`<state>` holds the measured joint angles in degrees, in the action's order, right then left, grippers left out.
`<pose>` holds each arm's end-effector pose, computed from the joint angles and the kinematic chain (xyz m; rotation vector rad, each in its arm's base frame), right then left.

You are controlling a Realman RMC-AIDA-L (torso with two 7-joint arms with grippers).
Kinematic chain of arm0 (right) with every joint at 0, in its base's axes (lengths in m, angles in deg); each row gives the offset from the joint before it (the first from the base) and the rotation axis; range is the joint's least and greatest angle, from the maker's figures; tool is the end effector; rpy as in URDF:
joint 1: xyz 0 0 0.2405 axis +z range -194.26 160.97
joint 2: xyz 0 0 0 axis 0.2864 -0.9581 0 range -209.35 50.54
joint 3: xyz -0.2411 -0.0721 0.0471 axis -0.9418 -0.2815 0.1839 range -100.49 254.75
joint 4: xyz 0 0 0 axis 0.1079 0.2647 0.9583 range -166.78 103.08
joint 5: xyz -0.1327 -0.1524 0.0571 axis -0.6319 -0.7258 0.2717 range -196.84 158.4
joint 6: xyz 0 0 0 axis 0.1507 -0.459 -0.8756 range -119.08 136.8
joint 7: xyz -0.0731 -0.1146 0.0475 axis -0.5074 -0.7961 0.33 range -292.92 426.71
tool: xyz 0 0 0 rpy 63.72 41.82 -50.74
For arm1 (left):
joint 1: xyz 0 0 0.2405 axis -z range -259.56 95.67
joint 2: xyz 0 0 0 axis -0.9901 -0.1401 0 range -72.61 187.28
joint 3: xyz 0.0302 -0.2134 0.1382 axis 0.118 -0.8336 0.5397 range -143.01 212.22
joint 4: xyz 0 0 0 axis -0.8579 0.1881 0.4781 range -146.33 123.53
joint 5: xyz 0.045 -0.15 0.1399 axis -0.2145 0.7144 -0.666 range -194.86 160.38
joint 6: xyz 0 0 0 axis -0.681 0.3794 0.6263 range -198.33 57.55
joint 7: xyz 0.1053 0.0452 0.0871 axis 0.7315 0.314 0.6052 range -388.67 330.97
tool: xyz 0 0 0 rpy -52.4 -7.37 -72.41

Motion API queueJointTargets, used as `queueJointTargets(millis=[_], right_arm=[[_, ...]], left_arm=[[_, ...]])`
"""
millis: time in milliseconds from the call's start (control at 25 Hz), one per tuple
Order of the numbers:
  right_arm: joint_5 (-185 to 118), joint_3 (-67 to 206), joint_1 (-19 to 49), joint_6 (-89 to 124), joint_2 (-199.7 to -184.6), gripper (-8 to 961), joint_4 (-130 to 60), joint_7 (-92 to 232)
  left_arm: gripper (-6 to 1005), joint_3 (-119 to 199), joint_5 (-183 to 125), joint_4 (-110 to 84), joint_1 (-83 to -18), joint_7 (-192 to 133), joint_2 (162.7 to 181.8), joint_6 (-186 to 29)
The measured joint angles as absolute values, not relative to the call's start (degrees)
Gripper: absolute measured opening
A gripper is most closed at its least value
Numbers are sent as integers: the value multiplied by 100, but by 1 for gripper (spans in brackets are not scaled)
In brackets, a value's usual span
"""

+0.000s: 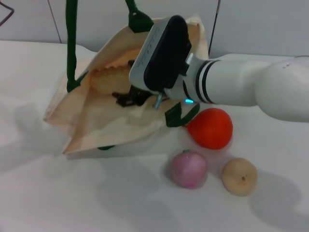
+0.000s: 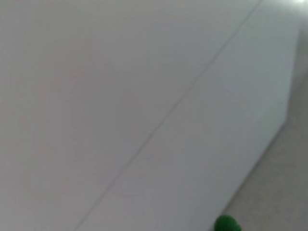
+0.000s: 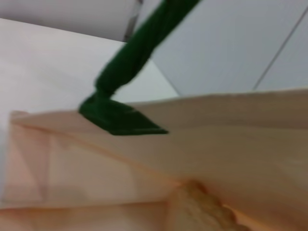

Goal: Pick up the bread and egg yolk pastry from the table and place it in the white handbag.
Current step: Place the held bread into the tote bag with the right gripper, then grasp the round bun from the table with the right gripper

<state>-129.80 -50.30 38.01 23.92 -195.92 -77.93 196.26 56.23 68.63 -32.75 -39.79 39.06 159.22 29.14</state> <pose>0.0781 0.4056 -0.1429 -2.5791 -0.0261 0.0724 -0.2118 0.3982 0.1532 -2.3039 -1.1027 -1.5717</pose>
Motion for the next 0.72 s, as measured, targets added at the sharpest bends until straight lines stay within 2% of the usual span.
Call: queueJointTargets(millis=[40, 240, 720], right_arm=[[-12979, -5019, 3756, 2523, -19578, 905, -7901, 19624], [-12997, -4688, 3509, 3516, -19533, 900, -8370, 19361], [-12998, -1952, 2045, 6479, -19532, 894, -9627, 17935]], left_arm=[[199, 5623, 6863, -3274, -4001, 3907, 15921, 2833], [201, 5623, 6863, -3271, -4106, 3938, 15920, 2473], [206, 5623, 6835, -3269, -4190, 3944, 15920, 2248]])
